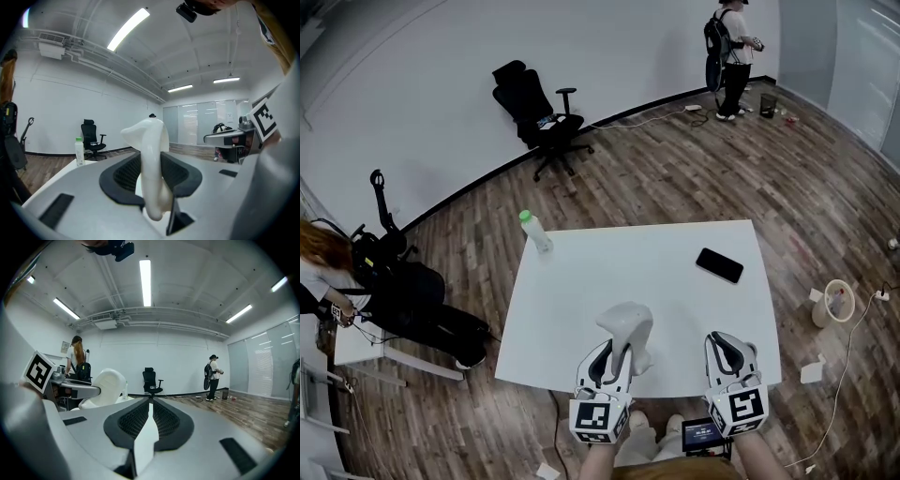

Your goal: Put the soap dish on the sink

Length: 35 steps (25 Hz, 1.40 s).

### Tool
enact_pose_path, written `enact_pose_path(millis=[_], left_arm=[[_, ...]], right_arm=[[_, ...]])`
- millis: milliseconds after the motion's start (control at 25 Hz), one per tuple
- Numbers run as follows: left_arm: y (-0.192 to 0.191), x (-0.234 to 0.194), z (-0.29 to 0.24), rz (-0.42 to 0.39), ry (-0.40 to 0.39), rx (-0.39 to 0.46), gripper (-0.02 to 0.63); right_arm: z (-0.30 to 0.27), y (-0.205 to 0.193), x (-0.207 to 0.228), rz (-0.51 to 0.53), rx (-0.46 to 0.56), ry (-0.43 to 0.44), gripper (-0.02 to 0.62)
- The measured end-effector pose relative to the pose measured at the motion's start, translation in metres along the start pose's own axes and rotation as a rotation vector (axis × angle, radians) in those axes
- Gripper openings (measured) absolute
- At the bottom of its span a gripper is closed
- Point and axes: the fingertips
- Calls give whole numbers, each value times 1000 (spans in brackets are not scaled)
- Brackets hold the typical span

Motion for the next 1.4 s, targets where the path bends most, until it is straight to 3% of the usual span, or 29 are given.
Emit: enact_pose_path(millis=[440,840,1200,1400], left_arm=[[-38,-4,-34,119,-103,-69,129],[-77,-7,-40,248,-125,-150,129],[-100,0,-37,270,-145,-211,129],[-127,-5,-43,336,-140,-263,129]], right_arm=[[-34,-21,-7,-19,-66,-13,11],[-39,-50,-12,-55,-114,-7,11],[-40,-92,-13,-48,-221,-27,11],[-44,-105,-11,-52,-251,-31,11]])
Point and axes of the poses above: the fingertips, and each gripper's own axes: z backward along the fingers, x to its right, y out of its top, and after that the axes turned 5 degrees about -z, right-handed
